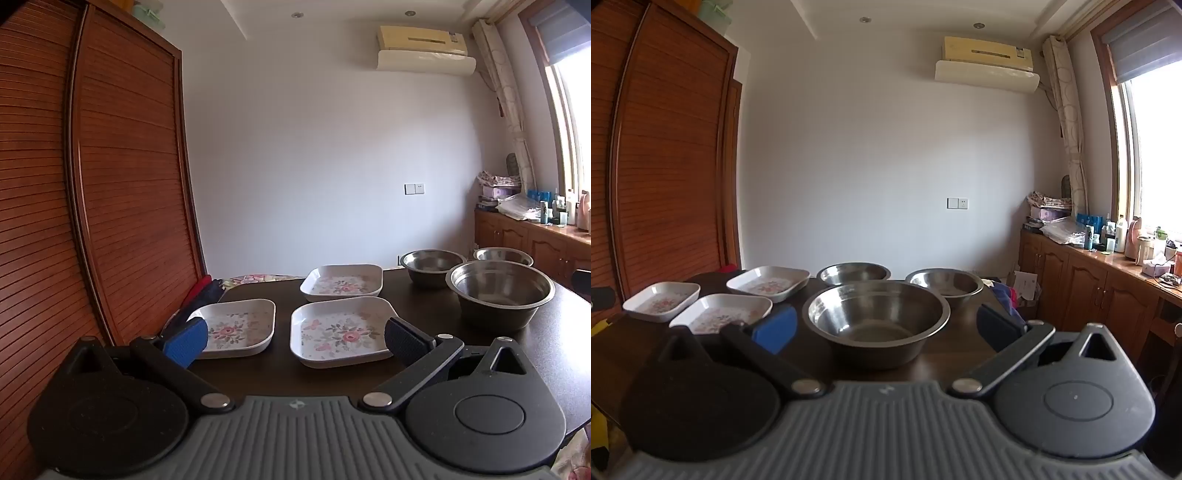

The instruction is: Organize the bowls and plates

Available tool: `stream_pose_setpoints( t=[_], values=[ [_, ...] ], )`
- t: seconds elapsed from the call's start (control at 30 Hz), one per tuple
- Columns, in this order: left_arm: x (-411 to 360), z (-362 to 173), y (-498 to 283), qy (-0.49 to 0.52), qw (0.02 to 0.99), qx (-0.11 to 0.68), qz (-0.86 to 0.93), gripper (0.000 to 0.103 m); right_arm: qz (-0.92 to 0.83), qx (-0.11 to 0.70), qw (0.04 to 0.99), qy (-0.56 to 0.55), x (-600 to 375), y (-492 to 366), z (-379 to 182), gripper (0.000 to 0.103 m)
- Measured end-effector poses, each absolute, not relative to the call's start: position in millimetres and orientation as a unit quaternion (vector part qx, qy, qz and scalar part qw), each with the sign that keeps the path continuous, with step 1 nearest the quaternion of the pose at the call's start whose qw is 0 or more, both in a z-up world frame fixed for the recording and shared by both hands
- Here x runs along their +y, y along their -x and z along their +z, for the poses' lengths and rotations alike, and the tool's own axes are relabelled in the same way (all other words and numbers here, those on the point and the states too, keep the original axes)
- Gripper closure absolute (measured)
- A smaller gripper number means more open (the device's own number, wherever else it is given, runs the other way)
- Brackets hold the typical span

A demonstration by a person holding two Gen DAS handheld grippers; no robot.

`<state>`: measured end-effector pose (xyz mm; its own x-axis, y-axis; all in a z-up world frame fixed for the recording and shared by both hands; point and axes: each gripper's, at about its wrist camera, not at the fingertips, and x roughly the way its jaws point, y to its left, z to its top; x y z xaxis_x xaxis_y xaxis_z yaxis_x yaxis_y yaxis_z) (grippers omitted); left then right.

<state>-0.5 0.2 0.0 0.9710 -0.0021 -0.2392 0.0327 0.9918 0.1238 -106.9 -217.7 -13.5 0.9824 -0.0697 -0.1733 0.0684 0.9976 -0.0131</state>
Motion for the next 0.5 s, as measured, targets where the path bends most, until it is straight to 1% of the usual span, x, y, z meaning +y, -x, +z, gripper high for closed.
stream_pose_setpoints(
  t=[0.5],
  values=[
    [2.1, 1.3, 0.4, -0.065, 0.99, 0.121, -0.01, 0.0, -0.033, 0.091, 0.995, -0.002, -227.2, 116.7, -9.5, 0.0]
  ],
)
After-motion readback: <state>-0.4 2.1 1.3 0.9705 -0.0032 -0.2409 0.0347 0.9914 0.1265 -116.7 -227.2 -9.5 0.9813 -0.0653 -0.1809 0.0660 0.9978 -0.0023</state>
